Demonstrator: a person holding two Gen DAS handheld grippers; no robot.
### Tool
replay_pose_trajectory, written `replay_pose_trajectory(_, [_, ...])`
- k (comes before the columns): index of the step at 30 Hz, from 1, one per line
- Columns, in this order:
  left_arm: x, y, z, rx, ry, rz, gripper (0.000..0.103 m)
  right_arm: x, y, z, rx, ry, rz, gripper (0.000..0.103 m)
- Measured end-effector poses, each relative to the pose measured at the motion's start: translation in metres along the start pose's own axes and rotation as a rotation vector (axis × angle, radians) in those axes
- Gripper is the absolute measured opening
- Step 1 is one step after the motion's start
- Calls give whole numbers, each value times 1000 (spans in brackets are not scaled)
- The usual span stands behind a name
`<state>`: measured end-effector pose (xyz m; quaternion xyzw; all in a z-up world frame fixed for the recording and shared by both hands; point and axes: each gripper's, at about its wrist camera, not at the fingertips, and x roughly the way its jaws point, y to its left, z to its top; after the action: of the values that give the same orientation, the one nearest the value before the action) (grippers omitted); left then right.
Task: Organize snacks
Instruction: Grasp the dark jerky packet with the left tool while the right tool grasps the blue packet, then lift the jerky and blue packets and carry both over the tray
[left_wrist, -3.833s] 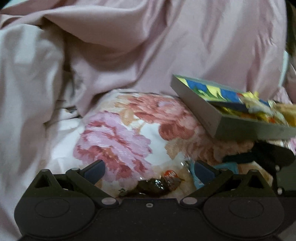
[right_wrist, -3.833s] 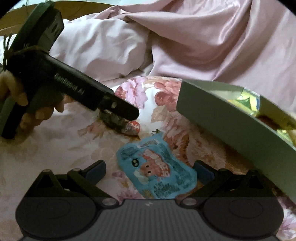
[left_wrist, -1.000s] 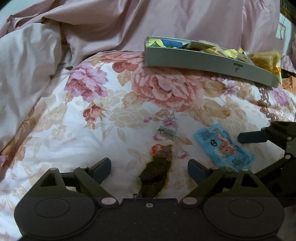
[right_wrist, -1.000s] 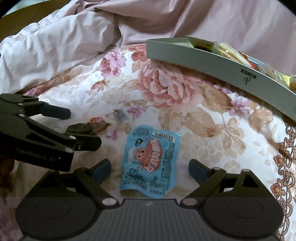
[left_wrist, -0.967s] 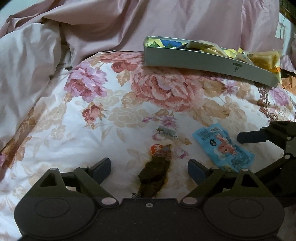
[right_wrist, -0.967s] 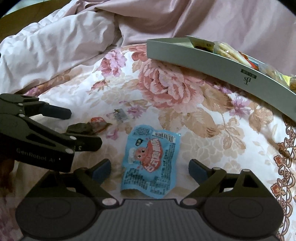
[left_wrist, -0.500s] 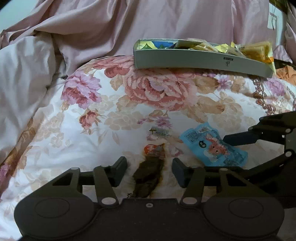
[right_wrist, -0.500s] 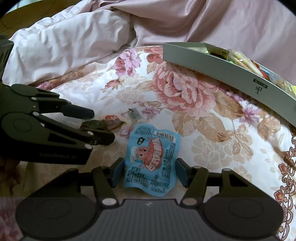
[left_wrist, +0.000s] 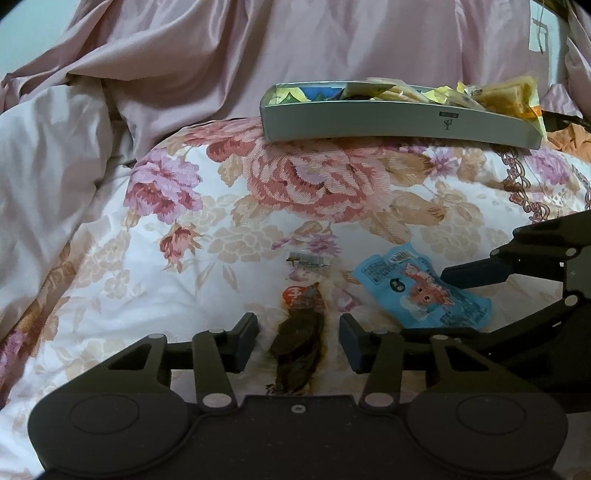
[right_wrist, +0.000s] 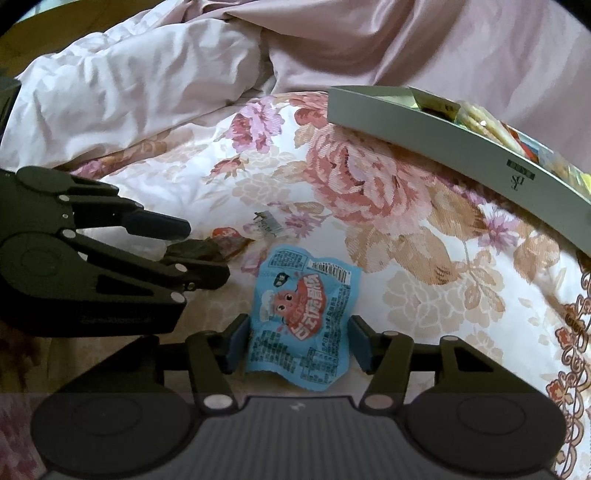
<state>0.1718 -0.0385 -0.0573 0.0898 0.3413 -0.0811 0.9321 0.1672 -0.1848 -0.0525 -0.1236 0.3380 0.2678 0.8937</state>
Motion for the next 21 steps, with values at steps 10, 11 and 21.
replay_pose_trajectory(10, [-3,0,0,4,-19,5,48,-6,26,-2,-223,-51,-135,61])
replay_pose_trajectory(11, [-4,0,0,6,-23,7,48,-6,30,-3,-257,-58,-160,61])
replay_pose_trajectory(21, [-13,-9,-1,67,-93,39,47,-6,39,-7,-393,-110,-312,61])
